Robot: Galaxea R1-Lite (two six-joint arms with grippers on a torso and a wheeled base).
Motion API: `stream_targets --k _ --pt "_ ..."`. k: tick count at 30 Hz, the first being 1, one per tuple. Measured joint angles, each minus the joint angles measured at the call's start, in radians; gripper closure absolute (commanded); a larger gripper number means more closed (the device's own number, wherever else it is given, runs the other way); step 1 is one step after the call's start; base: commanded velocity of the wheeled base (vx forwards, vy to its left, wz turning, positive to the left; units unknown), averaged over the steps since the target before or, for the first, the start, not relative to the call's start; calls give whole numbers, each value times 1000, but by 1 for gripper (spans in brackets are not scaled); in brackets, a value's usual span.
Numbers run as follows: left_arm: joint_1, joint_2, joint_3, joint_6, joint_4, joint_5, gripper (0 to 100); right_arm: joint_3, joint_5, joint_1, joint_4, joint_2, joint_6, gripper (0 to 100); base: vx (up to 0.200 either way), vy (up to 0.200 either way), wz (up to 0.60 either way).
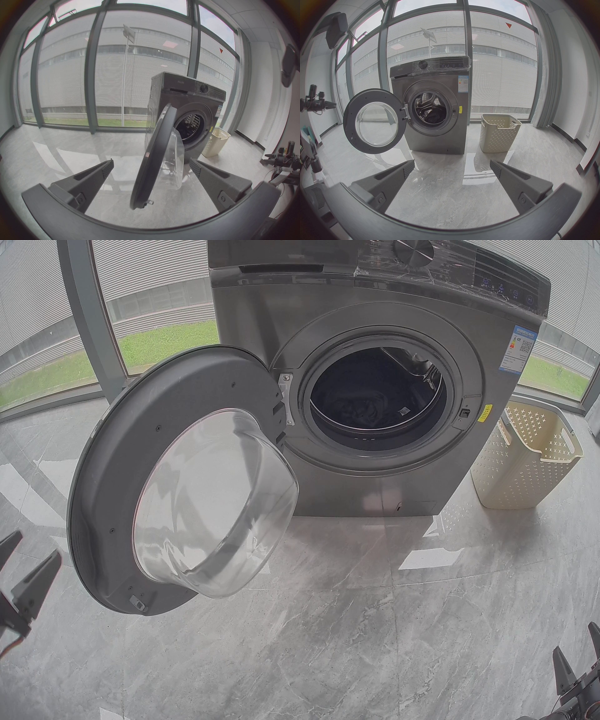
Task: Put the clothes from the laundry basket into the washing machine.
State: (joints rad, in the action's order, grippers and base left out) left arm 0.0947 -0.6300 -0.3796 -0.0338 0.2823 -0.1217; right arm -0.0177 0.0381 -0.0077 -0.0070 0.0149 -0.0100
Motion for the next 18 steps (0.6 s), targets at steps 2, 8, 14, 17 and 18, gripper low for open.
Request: stream_targets --k 2,8,14,17,18 --pt "8 -95 -37 -3 27 -31 0 0 0 0 0 0 0 0 0 0 0" --pt "43 -349 -145 -10 131 -174 0 0 0 0 0 0 3 0 0 0 0" --pt "166 -436 -172 -31 150 -206 0 0 0 0 0 0 3 0 0 0 0" --pt "260 -426 -170 -53 148 -207 0 0 0 0 0 0 3 0 0 0 0" --pt "300 -414 -168 -64 143 -207 0 0 0 0 0 0 3 0 0 0 0"
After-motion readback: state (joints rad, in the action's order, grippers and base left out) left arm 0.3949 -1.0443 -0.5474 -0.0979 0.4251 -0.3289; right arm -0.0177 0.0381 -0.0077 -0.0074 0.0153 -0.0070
